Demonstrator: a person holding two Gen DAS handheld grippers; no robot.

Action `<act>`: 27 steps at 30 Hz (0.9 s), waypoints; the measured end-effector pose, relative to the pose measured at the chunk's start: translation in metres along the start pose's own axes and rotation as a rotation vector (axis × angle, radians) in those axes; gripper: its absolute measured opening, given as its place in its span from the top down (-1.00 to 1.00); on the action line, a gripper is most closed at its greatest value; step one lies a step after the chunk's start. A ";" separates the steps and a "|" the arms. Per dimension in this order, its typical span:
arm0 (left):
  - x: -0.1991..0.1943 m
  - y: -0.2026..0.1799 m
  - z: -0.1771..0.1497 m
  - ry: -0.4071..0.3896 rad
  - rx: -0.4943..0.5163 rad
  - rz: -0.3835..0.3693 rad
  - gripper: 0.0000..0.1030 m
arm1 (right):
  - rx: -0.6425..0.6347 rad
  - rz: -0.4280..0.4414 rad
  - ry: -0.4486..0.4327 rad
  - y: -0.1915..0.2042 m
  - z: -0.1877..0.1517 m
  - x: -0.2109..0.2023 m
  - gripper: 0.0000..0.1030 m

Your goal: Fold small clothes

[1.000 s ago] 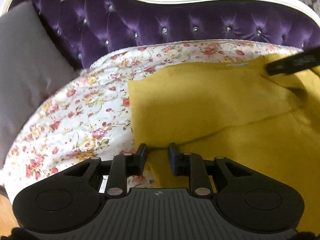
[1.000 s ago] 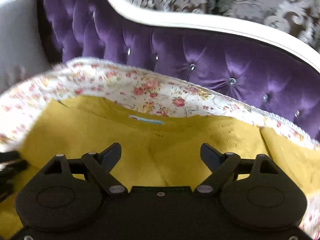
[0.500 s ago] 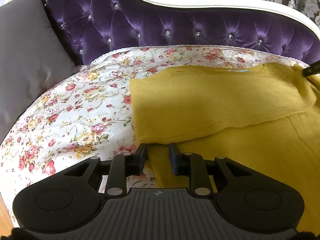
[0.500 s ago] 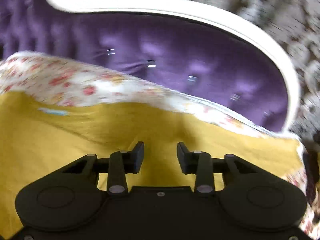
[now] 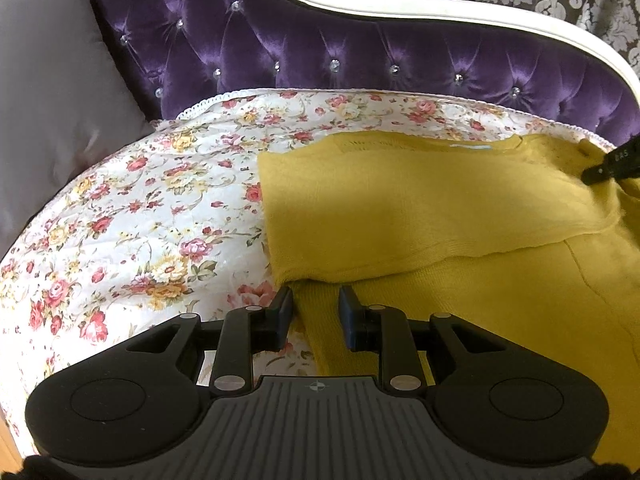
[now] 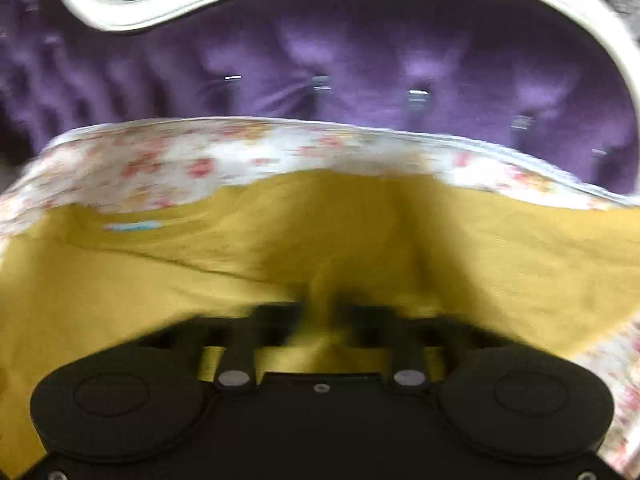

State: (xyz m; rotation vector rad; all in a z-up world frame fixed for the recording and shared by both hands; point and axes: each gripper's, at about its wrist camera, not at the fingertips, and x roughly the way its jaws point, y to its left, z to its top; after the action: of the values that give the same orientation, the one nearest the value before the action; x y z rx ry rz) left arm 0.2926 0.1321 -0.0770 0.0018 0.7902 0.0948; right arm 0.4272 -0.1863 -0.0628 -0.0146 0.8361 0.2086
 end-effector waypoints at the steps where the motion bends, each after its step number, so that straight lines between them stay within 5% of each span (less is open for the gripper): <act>1: -0.001 0.000 0.000 0.000 -0.005 -0.001 0.52 | -0.029 0.003 -0.036 0.006 0.002 -0.005 0.77; 4: -0.004 -0.001 -0.002 0.000 -0.021 0.000 0.52 | -0.155 -0.065 -0.188 0.021 0.011 -0.021 0.77; 6: -0.006 -0.003 -0.004 -0.001 -0.023 0.004 0.52 | -0.175 -0.088 -0.195 0.021 0.017 -0.016 0.72; 8: -0.009 -0.004 -0.005 0.002 -0.021 -0.002 0.52 | -0.183 -0.133 -0.097 0.017 0.025 0.007 0.54; 10: -0.013 -0.005 -0.007 0.010 -0.011 -0.019 0.52 | -0.170 -0.194 -0.030 0.014 0.026 0.021 -0.15; 13: -0.023 -0.005 -0.013 0.028 0.001 -0.059 0.52 | -0.135 -0.225 -0.143 0.018 0.021 -0.003 -0.19; 20: -0.056 -0.013 -0.039 0.071 0.125 -0.207 0.52 | -0.173 0.094 -0.134 0.068 -0.008 -0.055 -0.20; 27: -0.090 -0.002 -0.064 0.104 0.213 -0.204 0.51 | -0.277 0.424 -0.011 0.121 -0.084 -0.102 -0.20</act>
State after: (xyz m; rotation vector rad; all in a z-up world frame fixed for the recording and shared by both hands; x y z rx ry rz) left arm 0.1846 0.1203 -0.0579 0.1189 0.8968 -0.1841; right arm 0.2759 -0.0942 -0.0354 -0.0964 0.7876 0.7220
